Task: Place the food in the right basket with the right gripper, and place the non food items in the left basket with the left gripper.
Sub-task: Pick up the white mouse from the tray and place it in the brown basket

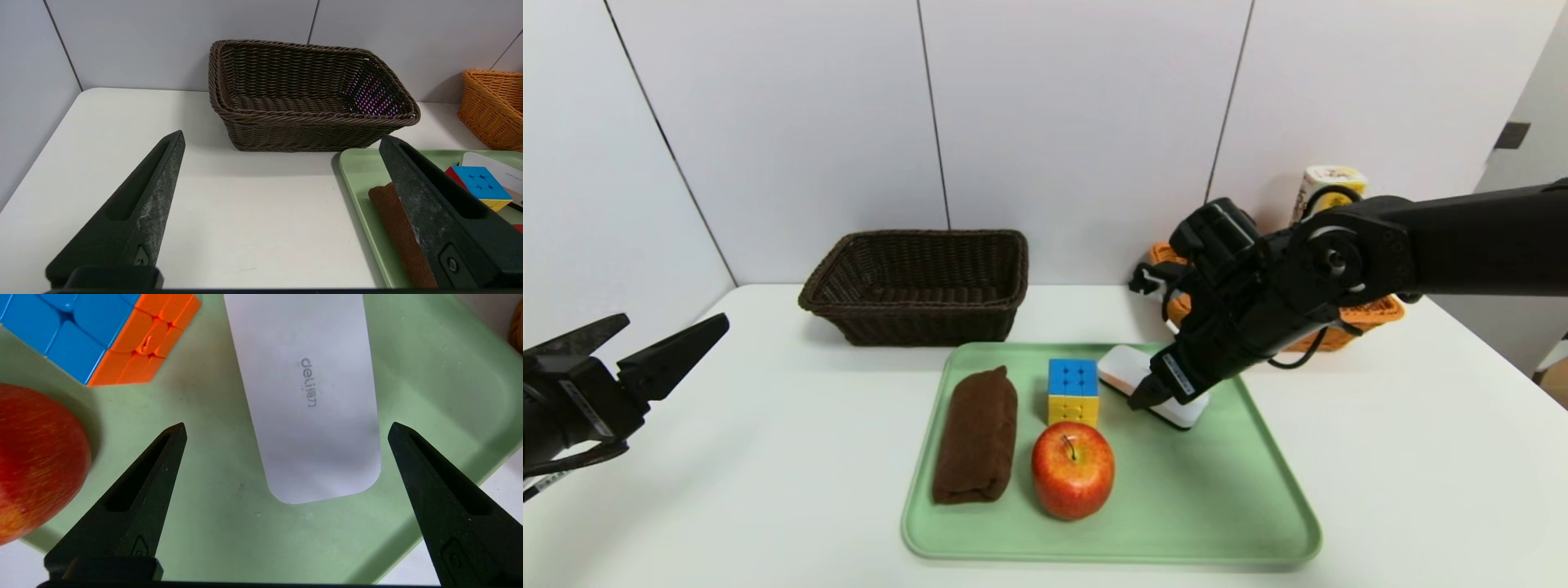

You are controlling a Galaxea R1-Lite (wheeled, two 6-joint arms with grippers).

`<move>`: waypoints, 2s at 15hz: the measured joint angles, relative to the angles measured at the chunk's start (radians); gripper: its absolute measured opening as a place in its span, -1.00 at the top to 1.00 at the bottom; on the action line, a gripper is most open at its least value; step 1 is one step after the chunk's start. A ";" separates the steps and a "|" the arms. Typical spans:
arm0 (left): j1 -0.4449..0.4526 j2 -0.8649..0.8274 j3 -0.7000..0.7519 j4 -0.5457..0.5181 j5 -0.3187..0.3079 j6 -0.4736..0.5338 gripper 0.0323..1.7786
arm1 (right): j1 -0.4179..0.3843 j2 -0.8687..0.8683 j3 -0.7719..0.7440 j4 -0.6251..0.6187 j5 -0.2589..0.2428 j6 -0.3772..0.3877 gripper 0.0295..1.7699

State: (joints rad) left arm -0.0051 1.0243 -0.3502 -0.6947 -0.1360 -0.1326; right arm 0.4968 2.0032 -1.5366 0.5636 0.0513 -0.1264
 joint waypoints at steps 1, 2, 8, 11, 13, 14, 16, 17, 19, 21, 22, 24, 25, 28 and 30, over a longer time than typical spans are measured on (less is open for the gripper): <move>0.000 -0.001 -0.002 -0.003 0.000 0.001 -0.90 | -0.004 0.011 0.000 -0.023 0.000 0.000 -0.92; 0.000 -0.003 -0.008 -0.004 -0.001 0.001 -0.90 | -0.007 0.023 -0.001 -0.041 0.000 -0.001 -0.92; 0.000 -0.004 -0.013 -0.004 -0.001 0.000 -0.90 | -0.013 0.076 -0.009 -0.062 0.000 -0.016 -0.92; 0.000 -0.005 -0.013 -0.004 -0.001 -0.001 -0.90 | -0.013 0.086 -0.007 -0.064 0.001 -0.024 -0.92; 0.000 -0.007 -0.011 -0.002 -0.001 -0.001 -0.90 | -0.013 0.087 -0.008 -0.067 0.001 -0.023 -0.92; 0.000 -0.008 -0.010 -0.001 -0.001 -0.001 -0.90 | -0.013 0.088 -0.007 -0.071 0.003 -0.024 -0.92; 0.000 -0.008 -0.010 0.000 -0.001 -0.001 -0.90 | -0.013 0.088 0.007 -0.121 0.005 -0.036 -0.93; 0.000 -0.008 -0.010 0.000 -0.001 -0.001 -0.90 | -0.012 0.089 0.013 -0.144 0.003 -0.047 -0.83; 0.000 -0.009 -0.010 0.000 -0.001 -0.001 -0.90 | -0.009 0.090 0.019 -0.150 0.002 -0.050 -0.40; 0.000 -0.009 -0.010 0.000 -0.001 -0.001 -0.90 | -0.008 0.089 0.022 -0.149 0.002 -0.049 -0.15; 0.000 -0.009 -0.010 0.000 -0.001 -0.001 -0.90 | -0.007 0.087 0.025 -0.149 0.001 -0.049 -0.13; 0.000 -0.009 -0.010 0.000 -0.001 -0.002 -0.90 | -0.002 0.074 0.030 -0.148 0.002 -0.051 -0.13; 0.000 -0.009 -0.010 0.001 -0.001 -0.003 -0.90 | 0.005 0.057 0.033 -0.149 0.002 -0.053 -0.13; 0.000 -0.007 -0.006 0.001 -0.002 -0.004 -0.90 | 0.039 -0.024 0.017 -0.163 0.009 -0.060 -0.12; 0.000 -0.006 -0.007 0.002 -0.003 -0.003 -0.90 | 0.072 -0.086 -0.013 -0.178 0.014 -0.060 -0.12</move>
State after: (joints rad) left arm -0.0053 1.0187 -0.3574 -0.6926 -0.1394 -0.1360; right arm 0.5685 1.9177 -1.5496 0.3857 0.0653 -0.1862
